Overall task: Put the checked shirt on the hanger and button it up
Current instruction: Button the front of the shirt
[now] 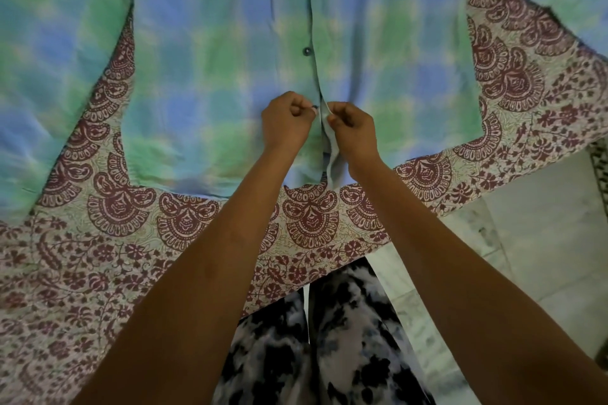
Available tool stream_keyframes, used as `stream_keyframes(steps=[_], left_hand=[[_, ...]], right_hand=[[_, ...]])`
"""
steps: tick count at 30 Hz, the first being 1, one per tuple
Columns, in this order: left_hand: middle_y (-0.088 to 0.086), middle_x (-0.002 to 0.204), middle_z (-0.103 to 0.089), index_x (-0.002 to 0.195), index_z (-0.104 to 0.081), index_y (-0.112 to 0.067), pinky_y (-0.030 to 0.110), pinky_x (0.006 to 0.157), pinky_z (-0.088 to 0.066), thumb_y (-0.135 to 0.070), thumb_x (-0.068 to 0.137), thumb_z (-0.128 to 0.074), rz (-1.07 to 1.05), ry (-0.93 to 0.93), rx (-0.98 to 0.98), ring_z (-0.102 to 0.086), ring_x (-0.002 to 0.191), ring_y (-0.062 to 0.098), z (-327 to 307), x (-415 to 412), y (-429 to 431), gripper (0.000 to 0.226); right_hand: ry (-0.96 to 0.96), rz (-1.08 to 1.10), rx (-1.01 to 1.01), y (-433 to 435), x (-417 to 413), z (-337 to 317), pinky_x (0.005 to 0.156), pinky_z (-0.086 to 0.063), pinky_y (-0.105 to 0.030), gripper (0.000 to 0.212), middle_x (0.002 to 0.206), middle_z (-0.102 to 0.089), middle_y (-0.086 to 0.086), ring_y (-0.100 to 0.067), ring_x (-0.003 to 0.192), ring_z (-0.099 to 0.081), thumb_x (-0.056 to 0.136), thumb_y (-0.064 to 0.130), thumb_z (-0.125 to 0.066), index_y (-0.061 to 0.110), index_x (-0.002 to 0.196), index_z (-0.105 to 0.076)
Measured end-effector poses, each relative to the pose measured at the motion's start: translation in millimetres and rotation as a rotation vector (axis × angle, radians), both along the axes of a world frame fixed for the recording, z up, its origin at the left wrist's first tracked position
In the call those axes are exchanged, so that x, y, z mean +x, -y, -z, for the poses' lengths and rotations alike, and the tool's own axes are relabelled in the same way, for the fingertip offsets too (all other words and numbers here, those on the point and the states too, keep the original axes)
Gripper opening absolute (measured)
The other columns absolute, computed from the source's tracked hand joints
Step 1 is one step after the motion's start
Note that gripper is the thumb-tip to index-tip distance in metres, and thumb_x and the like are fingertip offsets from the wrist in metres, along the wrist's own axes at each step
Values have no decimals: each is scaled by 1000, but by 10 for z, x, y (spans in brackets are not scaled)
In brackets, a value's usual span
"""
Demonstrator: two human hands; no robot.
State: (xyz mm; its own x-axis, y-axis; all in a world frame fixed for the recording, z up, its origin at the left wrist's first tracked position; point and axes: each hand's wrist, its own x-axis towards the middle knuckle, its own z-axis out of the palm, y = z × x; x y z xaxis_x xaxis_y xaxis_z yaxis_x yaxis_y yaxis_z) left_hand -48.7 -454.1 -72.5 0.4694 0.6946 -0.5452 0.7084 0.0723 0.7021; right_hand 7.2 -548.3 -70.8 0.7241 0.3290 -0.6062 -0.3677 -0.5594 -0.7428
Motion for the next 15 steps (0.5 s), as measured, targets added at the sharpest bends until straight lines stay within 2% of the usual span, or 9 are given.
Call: stream_keyframes(steps=[2, 3, 5, 6, 8, 10, 12, 15], left_hand=[[8, 91, -71, 85, -67, -5, 6, 65, -40, -10, 80, -64, 22, -11, 16, -58, 76, 10, -65, 13, 17, 7], [8, 90, -70, 84, -67, -5, 8, 67, -43, -9, 80, -64, 23, -11, 14, -59, 76, 11, -89, 20, 26, 6], [9, 85, -69, 77, -64, -11, 25, 78, -55, -8, 79, -64, -1, 6, -46, -64, 78, 20, -134, 37, 32, 4], [9, 83, -69, 71, -62, -16, 35, 81, -56, -7, 79, -64, -22, 17, -87, -67, 80, 24, -143, 42, 28, 12], [10, 81, -68, 64, -57, -24, 43, 83, -56, -6, 78, -63, -54, 24, -155, -68, 83, 29, -175, 53, 17, 23], [8, 78, -67, 61, -54, -26, 44, 82, -56, -6, 76, -63, -50, -1, -146, -68, 82, 30, -203, 66, 6, 27], [5, 76, -66, 59, -51, -27, 42, 81, -56, -8, 76, -64, -32, -47, -76, -67, 80, 29, -192, 67, -14, 29], [5, 75, -67, 58, -50, -28, 41, 81, -55, -9, 75, -65, -48, -73, -53, -68, 79, 27, -171, 53, -26, 30]], right_hand=[[-72, 70, 48, -8, 0, -52, 71, -48, -10, 22, 94, -63, -7, -13, 82, -59, 89, -3, -48, -1, 104, -64], [-99, 98, 59, -14, 0, -80, 68, -48, -8, 22, 91, -63, -6, -10, 78, -59, 90, -3, -47, -2, 105, -64], [-145, 137, 82, -29, 0, -116, 71, -51, -15, 22, 83, -63, -2, -11, 75, -59, 90, -2, -47, -1, 105, -64], [-162, 145, 94, -33, -3, -124, 74, -52, -20, 22, 82, -63, -1, -13, 76, -59, 91, -2, -46, 0, 105, -64], [-177, 149, 100, -43, -9, -131, 72, -52, -17, 23, 82, -63, -1, -12, 76, -59, 91, -3, -45, -1, 106, -63], [-180, 157, 100, -53, -14, -145, 68, -51, -13, 24, 87, -63, -6, -12, 76, -59, 91, -4, -44, -2, 107, -62], [-188, 180, 145, -46, -18, -147, 74, -52, -21, 23, 87, -63, -7, -16, 79, -60, 91, -3, -44, -1, 104, -62], [-229, 198, 233, -28, -43, -149, 70, -51, -13, 21, 85, -63, -1, -10, 77, -60, 92, -3, -42, 4, 101, -60]])
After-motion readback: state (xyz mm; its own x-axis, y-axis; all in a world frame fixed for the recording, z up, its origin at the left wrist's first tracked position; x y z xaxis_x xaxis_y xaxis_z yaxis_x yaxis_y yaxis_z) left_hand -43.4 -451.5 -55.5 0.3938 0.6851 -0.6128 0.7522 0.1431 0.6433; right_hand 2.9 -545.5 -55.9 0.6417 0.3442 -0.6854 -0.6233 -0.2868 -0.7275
